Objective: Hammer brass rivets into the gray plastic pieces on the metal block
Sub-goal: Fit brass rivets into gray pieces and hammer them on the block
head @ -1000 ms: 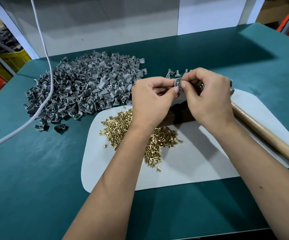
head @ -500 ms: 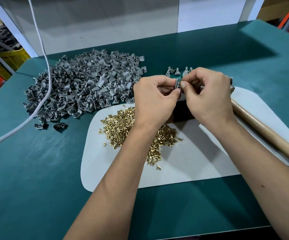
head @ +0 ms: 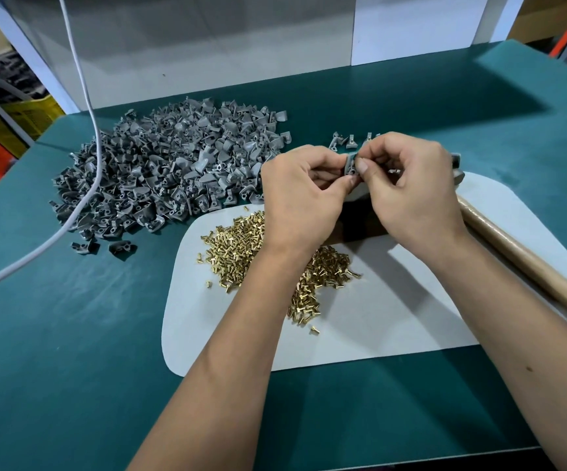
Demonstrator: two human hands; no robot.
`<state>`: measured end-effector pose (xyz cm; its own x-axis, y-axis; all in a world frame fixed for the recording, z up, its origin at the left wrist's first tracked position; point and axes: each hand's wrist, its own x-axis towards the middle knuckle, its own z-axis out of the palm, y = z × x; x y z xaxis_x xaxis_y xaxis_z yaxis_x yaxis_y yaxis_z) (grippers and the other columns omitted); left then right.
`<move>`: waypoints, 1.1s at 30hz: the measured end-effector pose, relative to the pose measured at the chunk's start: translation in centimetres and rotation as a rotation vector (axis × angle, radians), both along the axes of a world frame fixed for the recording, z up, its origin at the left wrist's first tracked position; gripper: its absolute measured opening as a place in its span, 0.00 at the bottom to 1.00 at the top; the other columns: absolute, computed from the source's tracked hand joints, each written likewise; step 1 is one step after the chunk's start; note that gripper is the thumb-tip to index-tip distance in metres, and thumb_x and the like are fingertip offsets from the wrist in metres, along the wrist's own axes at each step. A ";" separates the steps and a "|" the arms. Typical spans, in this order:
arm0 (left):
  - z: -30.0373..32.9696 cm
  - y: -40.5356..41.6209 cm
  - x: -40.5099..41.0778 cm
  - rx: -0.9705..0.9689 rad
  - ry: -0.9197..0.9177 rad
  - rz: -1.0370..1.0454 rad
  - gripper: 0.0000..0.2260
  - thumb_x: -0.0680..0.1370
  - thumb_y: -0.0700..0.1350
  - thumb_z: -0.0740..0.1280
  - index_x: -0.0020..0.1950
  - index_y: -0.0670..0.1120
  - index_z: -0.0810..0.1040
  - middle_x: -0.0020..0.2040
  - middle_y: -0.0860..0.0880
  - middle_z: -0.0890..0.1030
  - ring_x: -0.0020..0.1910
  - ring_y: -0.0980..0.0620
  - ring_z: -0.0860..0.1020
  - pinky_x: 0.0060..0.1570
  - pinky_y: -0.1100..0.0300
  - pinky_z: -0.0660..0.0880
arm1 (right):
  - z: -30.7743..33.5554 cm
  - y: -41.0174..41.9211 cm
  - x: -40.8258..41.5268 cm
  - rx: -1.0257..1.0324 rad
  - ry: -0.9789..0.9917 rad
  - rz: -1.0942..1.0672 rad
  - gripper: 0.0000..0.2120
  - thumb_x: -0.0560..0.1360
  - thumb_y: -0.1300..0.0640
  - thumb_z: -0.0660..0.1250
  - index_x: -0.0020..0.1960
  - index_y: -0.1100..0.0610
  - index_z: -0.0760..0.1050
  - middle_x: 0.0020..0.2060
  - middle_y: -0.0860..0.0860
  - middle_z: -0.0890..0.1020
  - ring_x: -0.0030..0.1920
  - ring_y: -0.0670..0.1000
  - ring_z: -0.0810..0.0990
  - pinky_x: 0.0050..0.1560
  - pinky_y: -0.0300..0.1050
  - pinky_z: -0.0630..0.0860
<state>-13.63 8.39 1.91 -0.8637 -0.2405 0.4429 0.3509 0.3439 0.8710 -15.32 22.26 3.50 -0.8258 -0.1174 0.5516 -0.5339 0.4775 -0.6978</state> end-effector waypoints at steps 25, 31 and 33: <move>1.0 -1.2 0.1 -0.114 -0.029 0.160 0.10 0.73 0.39 0.78 0.50 0.48 0.81 0.41 0.55 0.83 0.42 0.59 0.83 0.46 0.60 0.83 | 0.1 3.0 -2.2 0.169 -0.088 -0.278 0.11 0.79 0.53 0.67 0.46 0.58 0.84 0.39 0.53 0.85 0.45 0.58 0.82 0.46 0.45 0.74; 1.0 -2.7 0.1 -0.303 -0.135 0.033 0.02 0.75 0.45 0.76 0.43 0.51 0.87 0.45 0.58 0.85 0.50 0.61 0.81 0.57 0.55 0.79 | -0.3 6.7 -3.4 0.666 -0.492 -0.519 0.17 0.76 0.45 0.70 0.53 0.59 0.79 0.45 0.63 0.81 0.46 0.64 0.76 0.45 0.50 0.72; 0.7 -3.0 0.0 -0.354 -0.179 -0.033 0.01 0.74 0.45 0.78 0.44 0.52 0.88 0.52 0.55 0.85 0.57 0.59 0.79 0.63 0.59 0.72 | -0.3 7.1 -3.2 0.756 -0.524 -0.483 0.14 0.75 0.49 0.70 0.51 0.59 0.79 0.38 0.59 0.78 0.42 0.61 0.73 0.43 0.47 0.69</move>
